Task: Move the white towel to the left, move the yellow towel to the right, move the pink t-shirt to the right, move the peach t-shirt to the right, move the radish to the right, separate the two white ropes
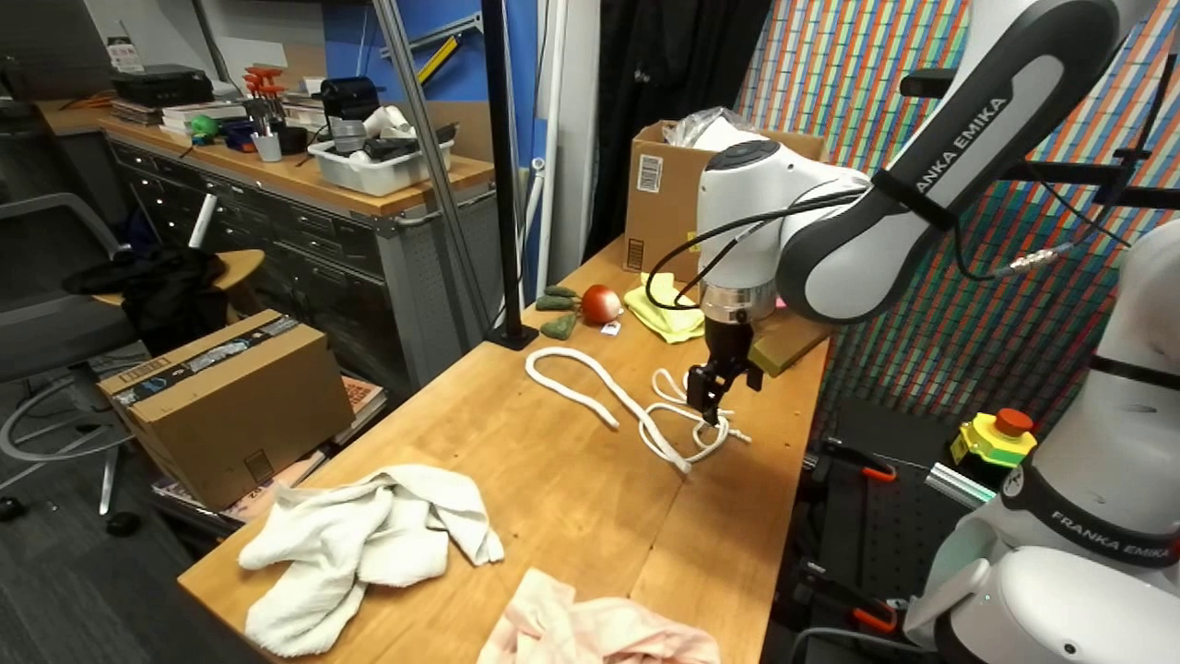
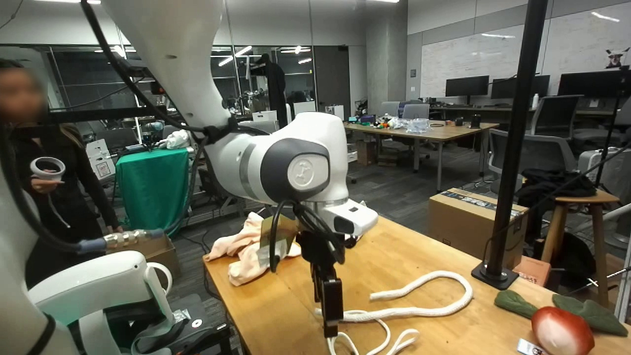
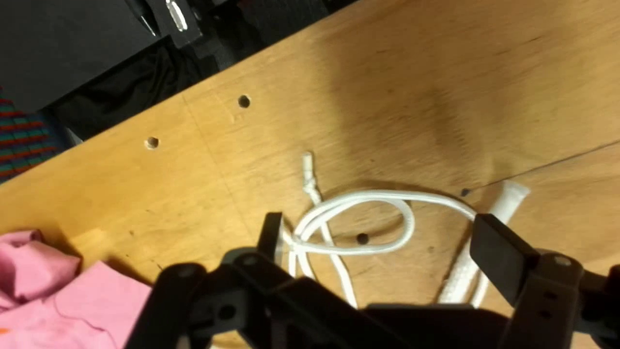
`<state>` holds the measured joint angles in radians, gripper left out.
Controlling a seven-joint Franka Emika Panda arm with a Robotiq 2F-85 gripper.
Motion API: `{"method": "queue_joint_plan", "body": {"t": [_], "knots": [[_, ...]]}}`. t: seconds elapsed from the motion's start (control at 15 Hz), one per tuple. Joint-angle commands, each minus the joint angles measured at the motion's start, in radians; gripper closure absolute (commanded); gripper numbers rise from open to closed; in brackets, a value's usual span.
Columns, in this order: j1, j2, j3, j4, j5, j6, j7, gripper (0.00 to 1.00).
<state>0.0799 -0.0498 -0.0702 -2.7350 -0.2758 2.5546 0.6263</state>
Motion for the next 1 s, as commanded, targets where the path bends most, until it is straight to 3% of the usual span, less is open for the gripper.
{"method": "queue_joint_plan", "body": {"t": [0.0,0.33,0.93], "knots": [[0.012,-0.008,0.106,0.057,0.006,-0.074,-0.038,0.00],[0.014,0.078,0.166,0.175,-0.033,-0.117,-0.066,0.00],[0.004,0.214,0.113,0.296,0.034,-0.119,-0.201,0.00]]}}
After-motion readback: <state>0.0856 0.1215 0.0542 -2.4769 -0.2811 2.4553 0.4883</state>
